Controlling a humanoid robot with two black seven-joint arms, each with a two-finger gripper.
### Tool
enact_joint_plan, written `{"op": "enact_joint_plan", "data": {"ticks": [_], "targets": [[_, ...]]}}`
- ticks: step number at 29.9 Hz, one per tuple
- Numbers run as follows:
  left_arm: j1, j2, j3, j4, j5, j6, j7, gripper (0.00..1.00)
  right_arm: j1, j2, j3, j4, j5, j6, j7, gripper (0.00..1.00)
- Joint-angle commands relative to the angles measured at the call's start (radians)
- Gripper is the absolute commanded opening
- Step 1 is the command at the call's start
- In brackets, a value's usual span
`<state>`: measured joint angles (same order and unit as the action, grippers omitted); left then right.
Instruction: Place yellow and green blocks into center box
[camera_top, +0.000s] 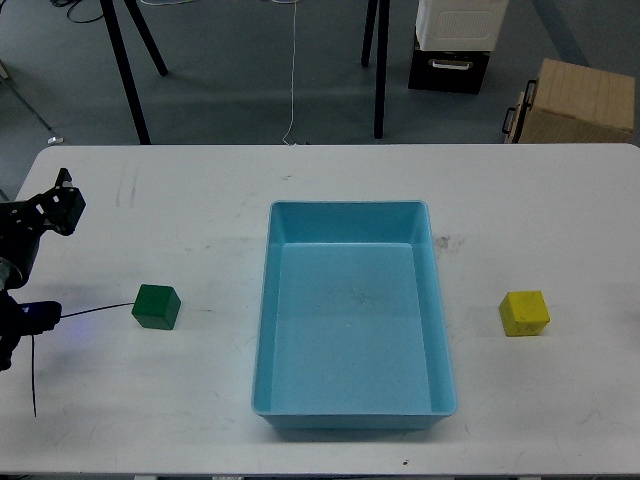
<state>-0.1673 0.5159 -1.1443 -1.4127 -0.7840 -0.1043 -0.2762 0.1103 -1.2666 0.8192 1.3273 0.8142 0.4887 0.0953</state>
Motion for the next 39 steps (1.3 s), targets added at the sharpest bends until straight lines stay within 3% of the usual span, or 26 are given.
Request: {"op": "enact_joint_plan", "data": {"ticks": [1,7,13,22,30,33,39], "targets": [[0.000,0.000,0.000,0.000,0.000,0.000,0.000,1.00,0.000,-0.143,-0.008,-0.026,-0.084,0.000,-0.002,1.00],[0.003,0.000,0.002,0.000,0.000,0.000,0.000,1.00,0.025,-0.258,-0.003,-0.157,-0.209,0.000,-0.012,1.00],[0.005,0.000,0.002,0.000,0.000,-0.002,0.000,1.00,0.124,-0.290,-0.003,-0.168,-0.550,0.000,-0.032,1.00],[0.005,0.000,0.000,-0.003,0.000,-0.006,0.000,1.00,0.436,-0.269,-0.022,-0.054,-1.036,-0.041,-0.235,1.00],[0.006,-0.020,0.000,-0.005,0.000,-0.005,-0.001,1.00,0.476,-0.267,-0.022,0.208,-1.366,-0.041,-0.241,1.00],[0.008,-0.020,0.000,-0.005,0.000,-0.006,-0.001,1.00,0.488,-0.255,-0.022,0.227,-1.389,-0.041,-0.236,1.00],[0.011,-0.020,0.000,-0.005,-0.001,-0.006,0.000,1.00,0.491,-0.120,-0.040,0.213,-1.377,-0.045,-0.238,1.00]]}}
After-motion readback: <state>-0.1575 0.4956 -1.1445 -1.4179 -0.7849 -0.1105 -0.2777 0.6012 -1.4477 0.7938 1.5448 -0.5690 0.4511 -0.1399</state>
